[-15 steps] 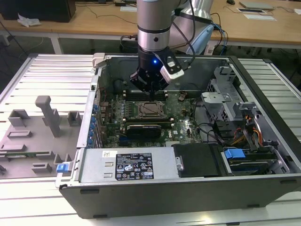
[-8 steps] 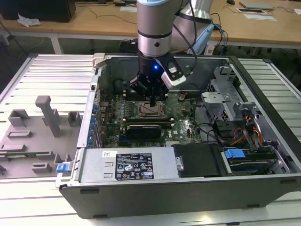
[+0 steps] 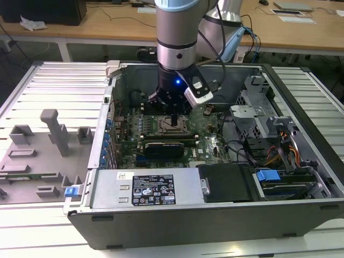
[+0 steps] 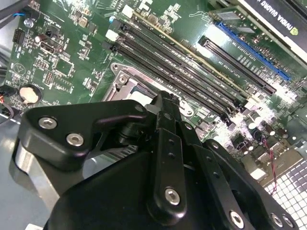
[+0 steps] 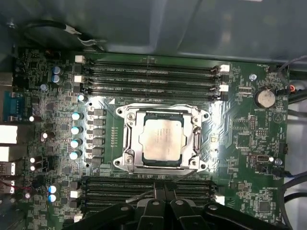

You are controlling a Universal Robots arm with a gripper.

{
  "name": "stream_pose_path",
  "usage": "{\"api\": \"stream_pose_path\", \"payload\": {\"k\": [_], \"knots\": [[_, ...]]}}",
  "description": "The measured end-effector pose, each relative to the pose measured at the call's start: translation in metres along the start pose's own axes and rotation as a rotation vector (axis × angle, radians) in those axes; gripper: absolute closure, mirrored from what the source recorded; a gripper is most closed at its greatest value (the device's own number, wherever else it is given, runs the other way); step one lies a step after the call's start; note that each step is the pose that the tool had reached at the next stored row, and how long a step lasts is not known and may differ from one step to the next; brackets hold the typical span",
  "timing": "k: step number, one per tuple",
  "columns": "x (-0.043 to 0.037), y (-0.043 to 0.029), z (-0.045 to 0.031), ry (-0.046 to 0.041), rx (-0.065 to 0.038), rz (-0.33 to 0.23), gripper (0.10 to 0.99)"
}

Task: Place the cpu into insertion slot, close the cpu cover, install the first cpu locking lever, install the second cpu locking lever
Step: 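Install the second cpu locking lever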

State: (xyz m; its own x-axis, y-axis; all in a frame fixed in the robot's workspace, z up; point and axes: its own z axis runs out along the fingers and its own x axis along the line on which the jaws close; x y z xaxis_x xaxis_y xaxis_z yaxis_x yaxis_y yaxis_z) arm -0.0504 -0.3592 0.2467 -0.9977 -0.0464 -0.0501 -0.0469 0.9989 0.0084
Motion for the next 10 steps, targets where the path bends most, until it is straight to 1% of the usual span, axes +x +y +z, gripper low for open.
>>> {"api": "stream_pose_path", "payload": {"k": [6, 8, 10], "knots": [[0.0019, -0.0015, 0.0048, -0.0001, 0.001, 0.019, 0.980], [0.0041, -0.0017, 0.0094, -0.0001, 0.001, 0.031, 0.980], [0.0062, -0.0018, 0.0125, -0.0001, 0.002, 0.037, 0.980]]}}
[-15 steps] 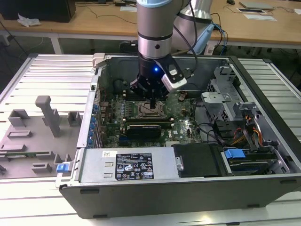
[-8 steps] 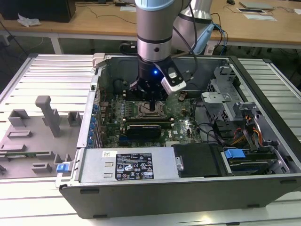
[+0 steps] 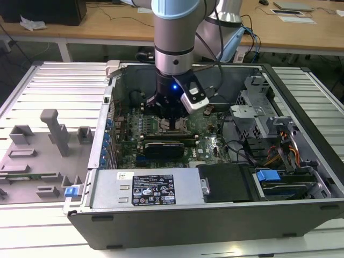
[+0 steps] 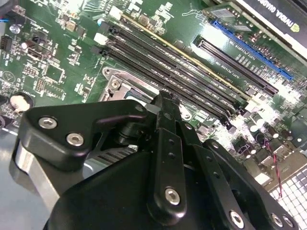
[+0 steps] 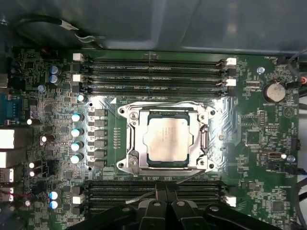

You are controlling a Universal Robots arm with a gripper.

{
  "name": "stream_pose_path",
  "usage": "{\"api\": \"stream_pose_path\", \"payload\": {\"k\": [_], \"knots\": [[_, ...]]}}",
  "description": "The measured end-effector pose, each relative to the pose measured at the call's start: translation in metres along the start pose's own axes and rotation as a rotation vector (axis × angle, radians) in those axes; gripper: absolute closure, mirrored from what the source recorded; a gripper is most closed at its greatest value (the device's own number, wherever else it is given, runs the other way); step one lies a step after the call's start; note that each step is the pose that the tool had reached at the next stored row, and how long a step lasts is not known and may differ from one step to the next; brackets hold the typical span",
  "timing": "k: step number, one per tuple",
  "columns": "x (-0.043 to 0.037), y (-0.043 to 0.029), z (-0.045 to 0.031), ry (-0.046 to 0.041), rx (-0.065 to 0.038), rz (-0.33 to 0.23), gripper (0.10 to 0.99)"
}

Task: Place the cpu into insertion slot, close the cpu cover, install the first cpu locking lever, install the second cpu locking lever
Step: 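Install the second cpu locking lever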

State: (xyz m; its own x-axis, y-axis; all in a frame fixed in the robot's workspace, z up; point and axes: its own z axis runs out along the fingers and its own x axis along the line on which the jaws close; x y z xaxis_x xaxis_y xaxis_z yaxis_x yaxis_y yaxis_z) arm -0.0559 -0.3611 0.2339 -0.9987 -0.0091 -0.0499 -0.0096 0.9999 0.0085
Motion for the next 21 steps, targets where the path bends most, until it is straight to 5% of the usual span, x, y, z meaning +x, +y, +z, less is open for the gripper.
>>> {"api": "stream_pose_path", "payload": {"k": [5, 7, 8, 12, 16, 19, 21], "knots": [[0.0073, -0.0005, 0.0056, -0.0001, -0.002, 0.009, 0.980], [0.0107, -0.0011, 0.0065, -0.0001, -0.013, 0.009, 0.980], [0.0127, -0.0032, 0.0072, -0.0001, -0.028, 0.010, 0.980], [0.0145, -0.0094, 0.0090, -0.0003, -0.059, 0.011, 0.980], [0.0148, -0.0100, 0.0095, -0.0004, -0.066, 0.012, 0.980], [0.0162, -0.0121, 0.0105, -0.0007, -0.092, 0.013, 0.980], [0.0179, -0.0139, 0.0115, -0.0008, -0.100, 0.014, 0.980]]}}
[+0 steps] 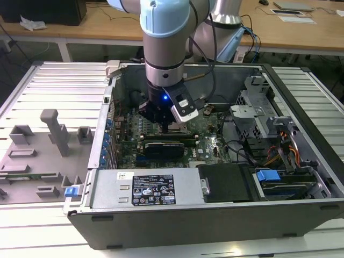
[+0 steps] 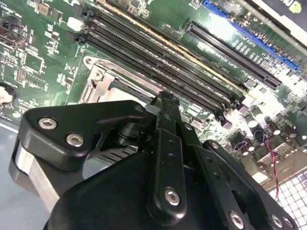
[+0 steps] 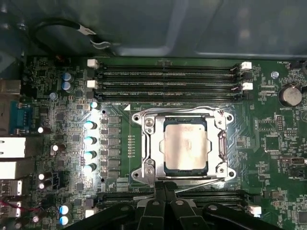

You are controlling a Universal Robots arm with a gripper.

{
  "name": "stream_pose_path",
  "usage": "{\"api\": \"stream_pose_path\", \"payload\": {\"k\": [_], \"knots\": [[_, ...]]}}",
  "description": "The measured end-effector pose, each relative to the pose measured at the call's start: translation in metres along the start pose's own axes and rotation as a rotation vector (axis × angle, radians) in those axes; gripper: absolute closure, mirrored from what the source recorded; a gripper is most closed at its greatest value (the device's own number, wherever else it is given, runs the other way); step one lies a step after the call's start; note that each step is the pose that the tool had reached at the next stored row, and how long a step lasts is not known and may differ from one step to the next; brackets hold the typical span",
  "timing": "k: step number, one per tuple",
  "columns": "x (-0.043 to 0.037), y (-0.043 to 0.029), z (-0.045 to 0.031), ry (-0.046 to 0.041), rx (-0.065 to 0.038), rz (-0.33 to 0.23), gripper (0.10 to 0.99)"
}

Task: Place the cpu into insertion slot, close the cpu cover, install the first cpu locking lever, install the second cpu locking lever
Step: 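Install the second cpu locking lever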

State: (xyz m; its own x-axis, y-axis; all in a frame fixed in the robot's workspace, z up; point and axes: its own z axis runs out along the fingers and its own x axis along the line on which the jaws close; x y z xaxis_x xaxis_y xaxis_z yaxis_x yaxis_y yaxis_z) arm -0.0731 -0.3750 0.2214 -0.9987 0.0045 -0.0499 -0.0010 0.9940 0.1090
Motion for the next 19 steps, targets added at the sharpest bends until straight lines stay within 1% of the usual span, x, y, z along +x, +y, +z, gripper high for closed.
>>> {"api": "stream_pose_path", "payload": {"k": [3, 7, 9, 10, 11, 12, 13, 14, 16, 17, 19], "knots": [[0.0028, -0.0046, 0.0009, 0.0001, -0.009, 0.000, 0.980], [0.0047, -0.0095, 0.0019, 0.0000, -0.033, 0.002, 0.980], [0.0053, -0.0128, 0.0022, 0.0000, -0.051, 0.003, 0.980], [0.0055, -0.0140, 0.0024, 0.0000, -0.066, 0.003, 0.980], [0.0057, -0.0148, 0.0026, -0.0001, -0.077, 0.004, 0.980], [0.0064, -0.0166, 0.0031, 0.0000, -0.098, 0.005, 0.980], [0.0073, -0.0184, 0.0039, 0.0000, -0.112, 0.006, 0.980], [0.0078, -0.0198, 0.0044, -0.0001, -0.118, 0.006, 0.980], [0.0084, -0.0224, 0.0047, -0.0001, -0.126, 0.006, 0.980], [0.0088, -0.0235, 0.0050, -0.0001, -0.133, 0.007, 0.980], [0.0114, -0.0250, 0.0074, -0.0001, -0.151, 0.007, 0.980]]}}
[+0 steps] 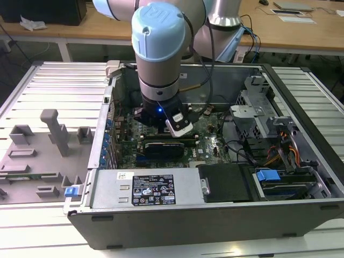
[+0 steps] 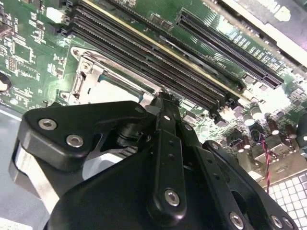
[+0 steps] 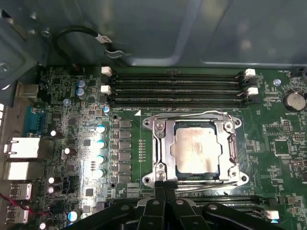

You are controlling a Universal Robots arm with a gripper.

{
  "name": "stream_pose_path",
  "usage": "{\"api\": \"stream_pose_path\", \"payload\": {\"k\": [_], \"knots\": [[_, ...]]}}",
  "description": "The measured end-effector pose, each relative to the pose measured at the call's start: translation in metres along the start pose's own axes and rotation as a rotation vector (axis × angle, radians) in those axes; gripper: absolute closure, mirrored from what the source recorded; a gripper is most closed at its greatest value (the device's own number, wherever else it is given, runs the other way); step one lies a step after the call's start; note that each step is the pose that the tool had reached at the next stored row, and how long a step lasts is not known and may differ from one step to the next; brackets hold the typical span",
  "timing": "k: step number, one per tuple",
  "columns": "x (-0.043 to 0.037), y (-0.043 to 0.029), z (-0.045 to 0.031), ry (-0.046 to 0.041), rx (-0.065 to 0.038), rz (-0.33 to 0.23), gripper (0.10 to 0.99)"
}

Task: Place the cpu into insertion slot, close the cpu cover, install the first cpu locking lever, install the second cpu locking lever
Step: 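Install the second cpu locking lever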

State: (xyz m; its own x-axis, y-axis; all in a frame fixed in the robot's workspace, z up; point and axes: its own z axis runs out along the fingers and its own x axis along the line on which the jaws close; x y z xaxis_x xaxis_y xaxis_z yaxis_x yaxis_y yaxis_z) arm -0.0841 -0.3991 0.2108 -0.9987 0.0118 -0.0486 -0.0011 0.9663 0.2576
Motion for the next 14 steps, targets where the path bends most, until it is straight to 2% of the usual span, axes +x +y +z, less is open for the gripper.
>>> {"api": "stream_pose_path", "payload": {"k": [4, 11, 14], "knots": [[0.0058, -0.0013, 0.0044, 0.0000, -0.012, 0.001, 0.980], [0.0134, -0.0021, 0.0074, -0.0002, -0.052, 0.003, 0.980], [0.0141, -0.0023, 0.0078, 0.0000, -0.054, 0.003, 0.980]]}}
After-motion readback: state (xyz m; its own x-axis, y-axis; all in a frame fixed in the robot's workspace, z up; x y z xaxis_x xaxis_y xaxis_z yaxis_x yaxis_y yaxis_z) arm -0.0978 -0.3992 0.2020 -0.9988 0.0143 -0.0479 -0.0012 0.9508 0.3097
